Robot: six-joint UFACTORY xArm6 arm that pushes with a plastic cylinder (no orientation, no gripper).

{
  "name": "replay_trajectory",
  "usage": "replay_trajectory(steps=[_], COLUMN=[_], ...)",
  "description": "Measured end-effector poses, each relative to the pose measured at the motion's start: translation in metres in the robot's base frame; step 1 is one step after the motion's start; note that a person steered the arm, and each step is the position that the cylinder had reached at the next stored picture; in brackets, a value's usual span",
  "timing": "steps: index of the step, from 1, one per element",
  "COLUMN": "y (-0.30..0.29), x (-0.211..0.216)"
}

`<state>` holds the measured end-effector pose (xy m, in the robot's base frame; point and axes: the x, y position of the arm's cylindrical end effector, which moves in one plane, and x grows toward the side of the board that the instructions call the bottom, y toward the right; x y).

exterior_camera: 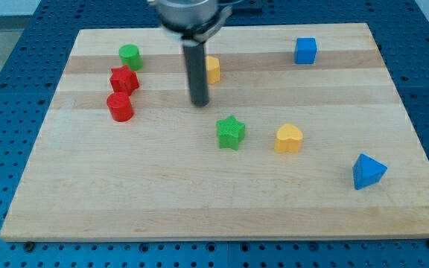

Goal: Move the green star to the left

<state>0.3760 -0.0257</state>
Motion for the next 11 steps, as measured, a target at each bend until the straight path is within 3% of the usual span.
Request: replay_trajectory(steps=[1,2,3,6,7,10,11], y=[0.058,0.078,0.071,0.013,0.01,-0.008,-0.005], x=[0.024,0.08,0.095,0.091,0.065,0.114,0.087])
